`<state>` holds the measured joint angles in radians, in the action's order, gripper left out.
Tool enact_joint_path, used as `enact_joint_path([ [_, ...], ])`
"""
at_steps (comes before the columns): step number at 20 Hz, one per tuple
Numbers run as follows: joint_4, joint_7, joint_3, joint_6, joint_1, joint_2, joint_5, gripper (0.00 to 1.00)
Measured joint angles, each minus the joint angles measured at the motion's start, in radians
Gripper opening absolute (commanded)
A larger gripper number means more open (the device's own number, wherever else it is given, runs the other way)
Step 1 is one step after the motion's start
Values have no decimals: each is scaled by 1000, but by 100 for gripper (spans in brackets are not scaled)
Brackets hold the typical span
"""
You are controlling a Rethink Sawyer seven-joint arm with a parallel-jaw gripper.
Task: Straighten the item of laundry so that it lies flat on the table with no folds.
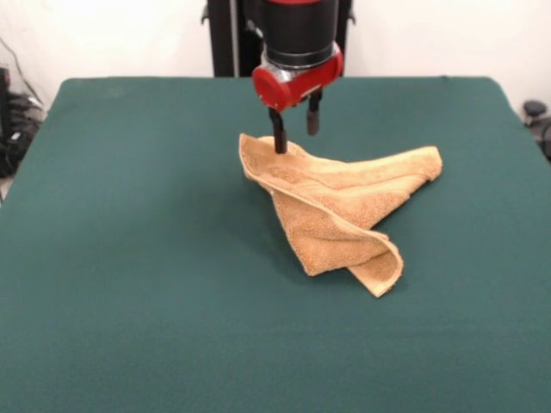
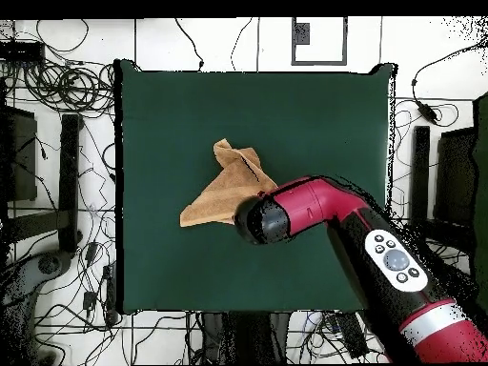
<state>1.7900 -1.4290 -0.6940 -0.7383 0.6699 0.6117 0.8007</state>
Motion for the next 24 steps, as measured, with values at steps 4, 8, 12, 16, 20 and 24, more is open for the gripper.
enact_joint_path([
  [4, -20, 74, -17, -5, 10, -7, 19, 100],
  [8, -42, 189, -36, -6, 20, -32, 23, 100],
  [12, -54, 293, -50, -6, 28, -53, 25, 100],
  [16, -61, 365, -51, -6, 29, -62, 26, 100],
  [20, -62, 391, -51, -6, 29, -71, 27, 100],
  [24, -62, 393, -51, -6, 29, -74, 28, 100],
])
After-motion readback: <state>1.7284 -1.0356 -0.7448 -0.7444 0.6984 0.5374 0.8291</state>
